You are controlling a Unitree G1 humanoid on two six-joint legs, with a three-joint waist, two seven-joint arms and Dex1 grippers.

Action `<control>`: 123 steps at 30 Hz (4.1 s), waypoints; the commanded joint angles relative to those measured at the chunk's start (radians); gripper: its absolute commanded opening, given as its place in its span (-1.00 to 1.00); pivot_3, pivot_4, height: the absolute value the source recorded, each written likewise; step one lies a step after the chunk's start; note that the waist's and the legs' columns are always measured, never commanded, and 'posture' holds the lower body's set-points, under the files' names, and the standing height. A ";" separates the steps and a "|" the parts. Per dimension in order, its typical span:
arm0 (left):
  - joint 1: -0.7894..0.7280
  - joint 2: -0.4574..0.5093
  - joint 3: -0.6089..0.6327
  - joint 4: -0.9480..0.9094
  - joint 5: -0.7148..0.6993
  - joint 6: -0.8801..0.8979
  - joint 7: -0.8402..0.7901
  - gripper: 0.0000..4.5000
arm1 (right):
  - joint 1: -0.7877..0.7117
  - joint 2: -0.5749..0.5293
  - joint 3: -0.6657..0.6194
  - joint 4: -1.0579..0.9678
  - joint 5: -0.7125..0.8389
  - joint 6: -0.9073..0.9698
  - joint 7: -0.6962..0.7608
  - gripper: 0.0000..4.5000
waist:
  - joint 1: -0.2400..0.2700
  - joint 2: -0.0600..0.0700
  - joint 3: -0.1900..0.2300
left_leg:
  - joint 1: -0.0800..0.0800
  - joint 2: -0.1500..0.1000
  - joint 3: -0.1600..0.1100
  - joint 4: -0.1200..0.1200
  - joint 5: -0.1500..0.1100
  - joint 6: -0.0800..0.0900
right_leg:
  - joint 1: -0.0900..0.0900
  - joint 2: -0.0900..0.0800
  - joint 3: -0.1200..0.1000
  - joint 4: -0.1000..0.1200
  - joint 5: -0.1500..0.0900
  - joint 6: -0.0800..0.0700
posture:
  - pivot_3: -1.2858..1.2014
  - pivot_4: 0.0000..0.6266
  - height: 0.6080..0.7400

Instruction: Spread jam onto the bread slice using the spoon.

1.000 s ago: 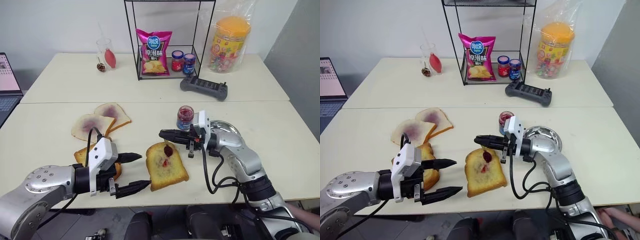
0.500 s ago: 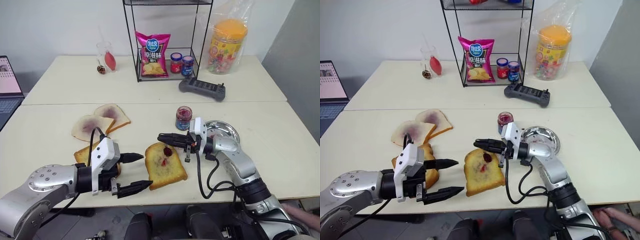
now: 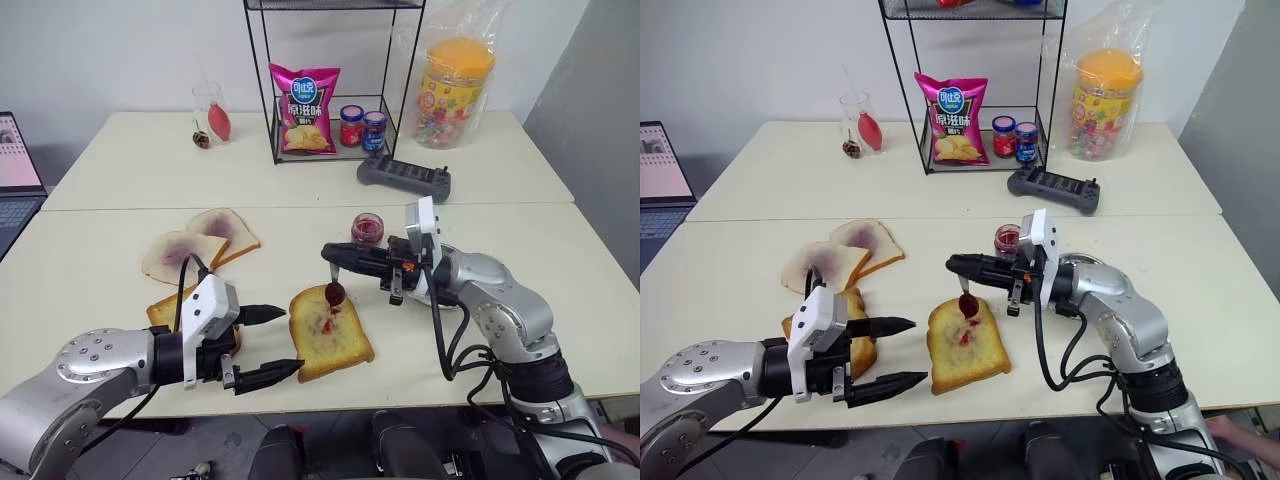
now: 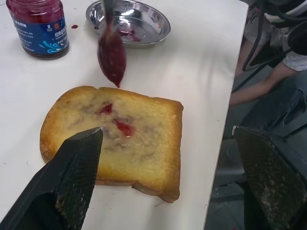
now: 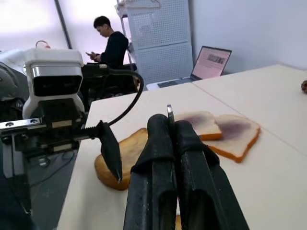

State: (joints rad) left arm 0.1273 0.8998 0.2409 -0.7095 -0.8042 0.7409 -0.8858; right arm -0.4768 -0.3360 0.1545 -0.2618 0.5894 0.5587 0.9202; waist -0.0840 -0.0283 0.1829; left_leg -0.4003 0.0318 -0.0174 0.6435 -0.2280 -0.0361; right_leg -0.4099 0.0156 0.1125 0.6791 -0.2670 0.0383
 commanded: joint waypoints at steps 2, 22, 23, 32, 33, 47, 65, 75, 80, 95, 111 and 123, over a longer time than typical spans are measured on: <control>0.013 0.010 0.024 -0.013 -0.002 -0.019 -0.012 1.00 | 0.026 0.010 0.006 -0.038 0.052 0.045 -0.005 -0.98 | 0.000 0.000 0.000 | 0.000 0.000 0.000 0.000 0.000 0.000 | 0.000 0.000 0.000 0.000 0.000 0.000 | 0.03 -0.52 1.00; 0.079 0.035 0.083 -0.048 -0.038 -0.005 -0.017 1.00 | 0.105 0.025 0.165 0.157 -0.144 -0.220 0.125 -0.98 | -0.002 -0.001 0.001 | 0.000 0.000 0.001 -0.001 0.000 0.000 | -0.001 0.000 0.000 -0.001 -0.001 0.000 | 0.03 -0.52 1.00; 0.079 0.035 0.084 -0.048 -0.039 -0.004 -0.016 1.00 | 0.103 0.026 0.160 0.155 -0.139 -0.216 0.124 -0.98 | -0.002 -0.001 0.001 | 0.000 0.000 0.001 -0.001 0.000 0.000 | -0.001 0.000 0.000 -0.001 -0.001 0.000 | 0.03 -0.52 1.00; 0.073 0.028 0.066 -0.049 -0.039 -0.006 -0.013 1.00 | 0.028 0.035 0.097 0.135 -0.131 -0.232 0.083 -0.98 | -0.002 -0.001 0.001 | 0.000 0.000 0.000 -0.001 0.000 0.000 | -0.001 0.000 0.000 -0.001 -0.001 0.000 | 0.03 -0.52 1.00; 0.071 0.028 0.064 -0.048 -0.040 -0.006 -0.013 1.00 | 0.023 0.038 0.095 0.143 -0.136 -0.239 0.080 -0.98 | -0.002 -0.001 0.001 | 0.000 0.000 0.000 -0.001 0.000 0.000 | -0.001 0.000 0.000 -0.001 -0.001 0.000 | 0.03 -0.52 1.00; 0.051 0.028 0.049 -0.037 -0.035 -0.006 -0.017 1.00 | -0.008 0.044 -0.004 0.060 0.032 0.002 -0.001 -0.98 | -0.002 -0.001 0.001 | -0.001 0.000 0.001 -0.002 0.000 -0.001 | -0.002 0.000 0.001 -0.001 -0.001 0.000 | 0.03 -0.52 1.00; 0.049 0.031 0.047 -0.041 -0.038 0.000 -0.012 1.00 | -0.013 0.132 -0.036 0.282 0.109 0.249 -0.139 -0.98 | -0.004 -0.001 0.002 | -0.002 0.000 0.003 -0.004 -0.001 -0.001 | -0.004 0.000 0.002 -0.003 -0.002 0.000 | 0.03 -0.52 1.00; 0.051 0.031 0.052 -0.042 -0.041 0.000 -0.010 1.00 | -0.123 0.146 -0.029 0.397 -0.046 -0.039 -0.067 -0.98 | -0.005 -0.001 0.002 | -0.002 0.000 0.003 -0.005 -0.001 -0.001 | -0.005 0.000 0.003 -0.003 -0.001 0.001 | 0.03 -0.52 1.00; 0.042 0.028 0.039 -0.037 -0.038 -0.004 -0.010 1.00 | -0.157 0.140 -0.083 0.309 0.075 0.111 -0.071 -0.98 | -0.004 -0.001 0.002 | -0.002 0.000 0.003 -0.005 -0.001 -0.001 | -0.005 0.000 0.003 -0.003 -0.001 0.001 | 0.03 -0.52 1.00; -0.265 0.016 -0.194 0.103 0.122 -0.132 -0.132 1.00 | -0.027 -0.073 -0.461 -0.077 0.453 0.541 -0.423 -0.98 | 0.003 -0.001 0.002 | -0.004 -0.001 0.000 -0.010 -0.001 -0.001 | -0.005 -0.001 -0.001 -0.005 -0.003 0.004 | 0.03 -0.52 1.00; -0.585 -0.236 -0.511 0.378 0.406 -0.321 -0.192 1.00 | 0.135 0.044 -0.711 0.072 0.332 0.234 -0.773 -0.98 | 0.001 0.000 0.001 | -0.013 -0.003 0.000 -0.011 -0.001 -0.001 | -0.012 -0.001 0.000 -0.005 -0.002 0.008 | 0.03 -0.52 1.00; -0.606 -0.274 -0.507 0.387 0.419 -0.303 -0.195 1.00 | 0.149 0.094 -0.720 0.218 0.363 0.153 -0.710 -0.76 | 0.000 0.000 0.001 | -0.011 -0.002 -0.003 -0.010 -0.001 -0.001 | -0.012 0.000 -0.002 -0.001 -0.002 0.008 | 0.03 -0.52 1.00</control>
State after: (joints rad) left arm -0.4659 0.6281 -0.2758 -0.2983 -0.3858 0.4360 -1.0804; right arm -0.3266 -0.2328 -0.5489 -0.0264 0.9214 0.7287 0.1903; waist -0.0836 -0.0284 0.1841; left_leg -0.4117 0.0296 -0.0205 0.6335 -0.2286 -0.0367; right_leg -0.4214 0.0155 0.1101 0.6781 -0.2686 0.0466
